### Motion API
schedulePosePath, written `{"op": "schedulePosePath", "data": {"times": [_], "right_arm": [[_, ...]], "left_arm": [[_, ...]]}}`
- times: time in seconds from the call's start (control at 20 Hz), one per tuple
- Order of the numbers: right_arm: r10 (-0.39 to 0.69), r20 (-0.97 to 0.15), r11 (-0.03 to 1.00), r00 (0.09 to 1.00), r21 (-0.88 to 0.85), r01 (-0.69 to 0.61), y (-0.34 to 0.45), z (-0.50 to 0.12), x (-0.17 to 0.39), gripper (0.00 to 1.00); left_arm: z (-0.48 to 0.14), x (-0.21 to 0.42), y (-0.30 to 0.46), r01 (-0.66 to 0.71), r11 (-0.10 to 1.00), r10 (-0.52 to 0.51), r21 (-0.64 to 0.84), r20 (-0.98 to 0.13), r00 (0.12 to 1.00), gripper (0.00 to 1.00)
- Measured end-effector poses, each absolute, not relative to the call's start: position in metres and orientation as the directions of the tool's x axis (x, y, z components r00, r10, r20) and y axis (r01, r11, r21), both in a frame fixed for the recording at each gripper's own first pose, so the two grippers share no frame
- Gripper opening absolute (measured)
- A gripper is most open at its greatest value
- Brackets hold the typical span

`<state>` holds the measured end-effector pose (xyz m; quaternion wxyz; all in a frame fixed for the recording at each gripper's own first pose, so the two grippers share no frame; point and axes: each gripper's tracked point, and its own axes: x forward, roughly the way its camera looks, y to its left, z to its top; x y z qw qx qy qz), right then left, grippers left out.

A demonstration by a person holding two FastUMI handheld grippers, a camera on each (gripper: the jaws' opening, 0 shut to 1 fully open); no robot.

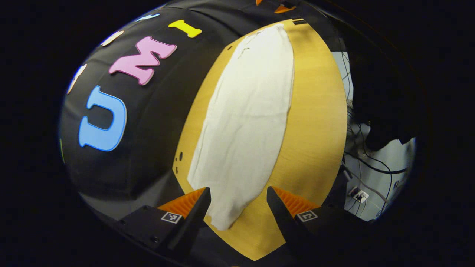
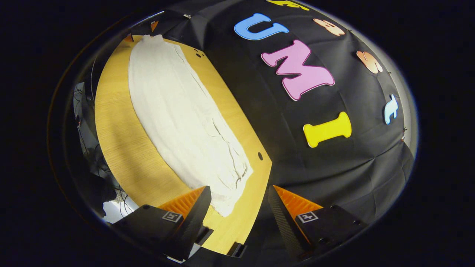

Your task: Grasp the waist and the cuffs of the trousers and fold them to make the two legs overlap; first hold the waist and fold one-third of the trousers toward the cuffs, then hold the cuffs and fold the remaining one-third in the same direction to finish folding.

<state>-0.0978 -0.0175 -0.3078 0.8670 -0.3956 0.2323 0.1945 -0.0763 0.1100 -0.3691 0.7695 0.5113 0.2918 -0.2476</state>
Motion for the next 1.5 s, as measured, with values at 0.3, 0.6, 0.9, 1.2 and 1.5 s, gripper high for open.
{"op": "schedulePosePath", "data": {"times": [0.3,0.6,0.9,1.2,1.5], "right_arm": [[0.136,-0.59,0.617,0.796,-0.579,-0.534,-0.017,-0.319,-0.092,0.96],[0.13,-0.614,0.609,0.778,-0.57,-0.552,-0.019,-0.333,-0.076,0.96],[0.15,-0.644,0.582,0.751,-0.556,-0.593,-0.019,-0.353,-0.069,0.96],[0.183,-0.687,0.422,0.703,-0.591,-0.687,-0.02,-0.394,-0.072,0.95],[0.207,-0.746,0.286,0.632,-0.572,-0.769,-0.024,-0.439,-0.073,0.95]], "left_arm": [[-0.399,-0.039,0.135,0.722,0.233,-0.036,0.652,-0.736,0.676,0.93],[-0.413,0.005,0.137,0.75,0.218,-0.011,0.625,-0.767,0.642,0.77],[-0.425,0.019,0.132,0.78,0.194,0.026,0.595,-0.798,0.602,0.06],[-0.424,0.018,0.132,0.788,0.191,0.043,0.586,-0.807,0.59,0.06],[-0.424,0.017,0.131,0.794,0.187,0.062,0.578,-0.814,0.577,0.06]]}}
